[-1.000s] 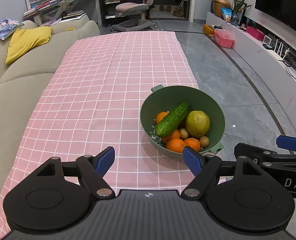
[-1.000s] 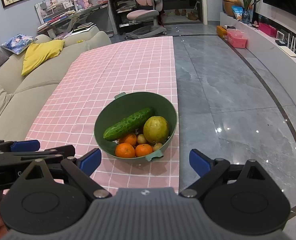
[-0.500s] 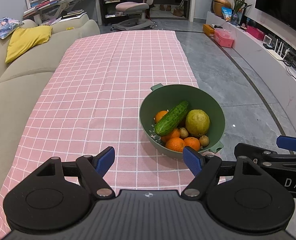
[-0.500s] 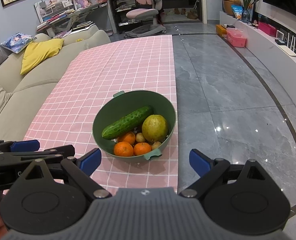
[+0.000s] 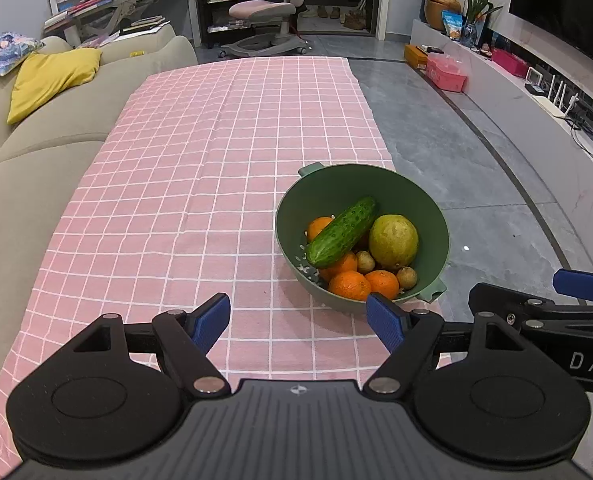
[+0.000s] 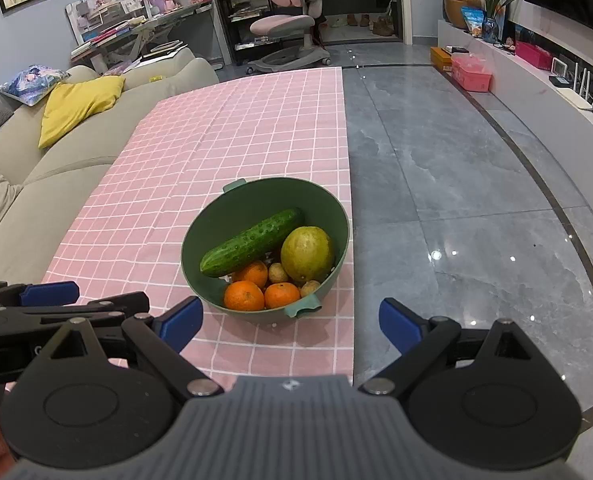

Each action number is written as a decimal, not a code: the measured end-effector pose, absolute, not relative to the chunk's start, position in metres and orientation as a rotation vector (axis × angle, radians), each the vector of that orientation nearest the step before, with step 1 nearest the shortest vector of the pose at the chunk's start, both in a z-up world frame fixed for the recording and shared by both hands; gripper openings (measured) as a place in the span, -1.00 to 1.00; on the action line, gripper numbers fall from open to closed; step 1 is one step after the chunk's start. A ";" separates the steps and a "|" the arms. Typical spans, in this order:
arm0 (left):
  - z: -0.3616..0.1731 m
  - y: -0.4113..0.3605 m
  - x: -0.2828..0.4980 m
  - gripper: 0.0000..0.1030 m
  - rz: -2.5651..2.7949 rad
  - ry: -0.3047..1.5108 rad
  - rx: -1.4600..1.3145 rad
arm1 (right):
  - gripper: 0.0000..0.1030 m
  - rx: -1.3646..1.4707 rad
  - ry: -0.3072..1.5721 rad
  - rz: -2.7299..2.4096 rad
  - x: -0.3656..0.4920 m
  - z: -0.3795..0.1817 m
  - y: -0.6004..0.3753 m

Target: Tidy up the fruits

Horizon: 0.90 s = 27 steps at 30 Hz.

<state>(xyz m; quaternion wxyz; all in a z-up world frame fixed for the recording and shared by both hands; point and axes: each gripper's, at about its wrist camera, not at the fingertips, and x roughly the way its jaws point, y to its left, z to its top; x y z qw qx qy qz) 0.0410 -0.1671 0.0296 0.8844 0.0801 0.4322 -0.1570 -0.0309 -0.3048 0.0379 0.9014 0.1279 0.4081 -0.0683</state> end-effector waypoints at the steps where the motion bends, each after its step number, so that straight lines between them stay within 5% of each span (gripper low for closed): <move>1: 0.030 -0.167 0.041 0.76 -0.327 0.900 0.166 | 0.77 0.266 0.844 -0.141 -0.031 0.038 -0.305; 27: 0.032 -0.167 0.039 0.76 -0.326 0.897 0.178 | 0.77 0.264 0.843 -0.142 -0.031 0.039 -0.304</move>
